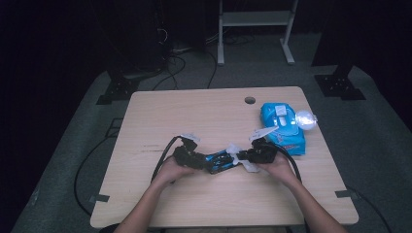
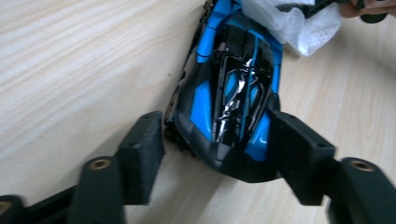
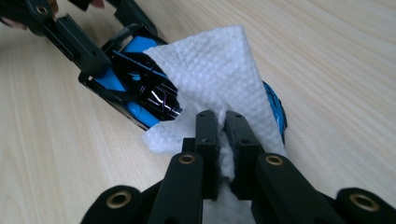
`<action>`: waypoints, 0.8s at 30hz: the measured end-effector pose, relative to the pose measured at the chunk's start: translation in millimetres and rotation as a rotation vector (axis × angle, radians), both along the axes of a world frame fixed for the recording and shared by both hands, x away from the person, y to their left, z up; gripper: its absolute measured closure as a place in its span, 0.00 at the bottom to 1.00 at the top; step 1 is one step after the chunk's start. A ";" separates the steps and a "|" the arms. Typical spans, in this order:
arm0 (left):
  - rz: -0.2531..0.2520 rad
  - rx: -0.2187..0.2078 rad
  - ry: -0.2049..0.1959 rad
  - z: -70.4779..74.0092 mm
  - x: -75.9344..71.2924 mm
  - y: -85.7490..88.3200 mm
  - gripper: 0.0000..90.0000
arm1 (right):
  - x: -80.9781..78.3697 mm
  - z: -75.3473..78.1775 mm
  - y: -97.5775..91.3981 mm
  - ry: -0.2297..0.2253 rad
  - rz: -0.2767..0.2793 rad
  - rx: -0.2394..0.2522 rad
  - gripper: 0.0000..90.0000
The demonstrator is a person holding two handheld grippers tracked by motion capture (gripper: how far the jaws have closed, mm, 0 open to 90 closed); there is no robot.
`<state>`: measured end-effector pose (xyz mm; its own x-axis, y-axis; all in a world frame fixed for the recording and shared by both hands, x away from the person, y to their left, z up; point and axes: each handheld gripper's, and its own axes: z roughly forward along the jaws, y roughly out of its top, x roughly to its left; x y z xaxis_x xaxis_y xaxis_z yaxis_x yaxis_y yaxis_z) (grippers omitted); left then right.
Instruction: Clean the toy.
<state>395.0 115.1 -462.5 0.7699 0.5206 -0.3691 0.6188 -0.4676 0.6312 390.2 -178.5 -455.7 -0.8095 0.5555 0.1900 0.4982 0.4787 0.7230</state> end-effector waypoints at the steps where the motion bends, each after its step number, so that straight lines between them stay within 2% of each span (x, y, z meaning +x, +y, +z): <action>1: 0.003 0.003 0.001 0.3 -0.1 0.0 0.44 | 0.0 0.1 0.0 0.000 0.000 -0.001 0.93; 3: 0.007 0.016 -0.032 1.6 -1.8 0.5 0.50 | -1.2 -0.7 0.5 -0.004 -0.005 0.002 0.93; 7: 0.007 0.041 -0.108 3.6 -7.8 -1.3 0.53 | -3.4 -3.1 -1.7 -0.012 -0.018 0.023 0.93; 9: 0.004 0.065 -0.166 5.3 -12.8 -3.7 0.53 | -4.4 -4.2 -2.6 -0.017 -0.024 0.031 0.93; 10: 0.004 0.065 -0.166 5.3 -12.8 -3.7 0.54 | -5.3 -4.3 -2.6 -0.022 -0.024 0.030 0.93; 13: 0.001 0.076 -0.216 5.6 -16.9 -4.7 0.54 | -6.2 -4.3 -2.3 -0.028 -0.024 0.028 0.94; 14: 0.011 0.066 -0.222 4.8 -18.4 -5.0 0.54 | -6.9 -4.8 -2.3 -0.035 -0.025 0.028 0.94; 15: 0.014 0.066 -0.219 4.7 -18.6 -4.6 0.54 | -8.2 -4.9 -2.4 -0.036 -0.030 0.030 0.94; 16: 0.025 0.063 -0.199 4.9 -18.1 -4.0 0.54 | -8.6 -5.1 -2.5 -0.037 -0.032 0.031 0.94; 18: 0.043 0.066 -0.149 5.0 -14.4 -3.2 0.53 | -9.1 -5.2 -1.3 -0.041 -0.031 0.029 0.94; 19: 0.052 0.066 -0.126 4.7 -13.0 -3.0 0.48 | -9.5 -4.8 -0.7 -0.046 -0.029 0.023 0.94; 20: 0.066 0.055 -0.079 4.1 -10.7 -2.7 0.46 | -10.0 -4.6 -0.5 -0.051 -0.028 0.018 0.94; 24: 0.083 0.039 0.004 5.2 -8.5 -0.7 0.49 | -9.8 -4.9 -0.7 -0.047 -0.027 0.024 0.94</action>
<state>386.5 114.4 -457.3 0.7220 0.5968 -0.3502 0.6589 -0.4385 0.6111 380.4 -179.2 -460.6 -0.8025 0.5732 0.1656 0.4760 0.4477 0.7570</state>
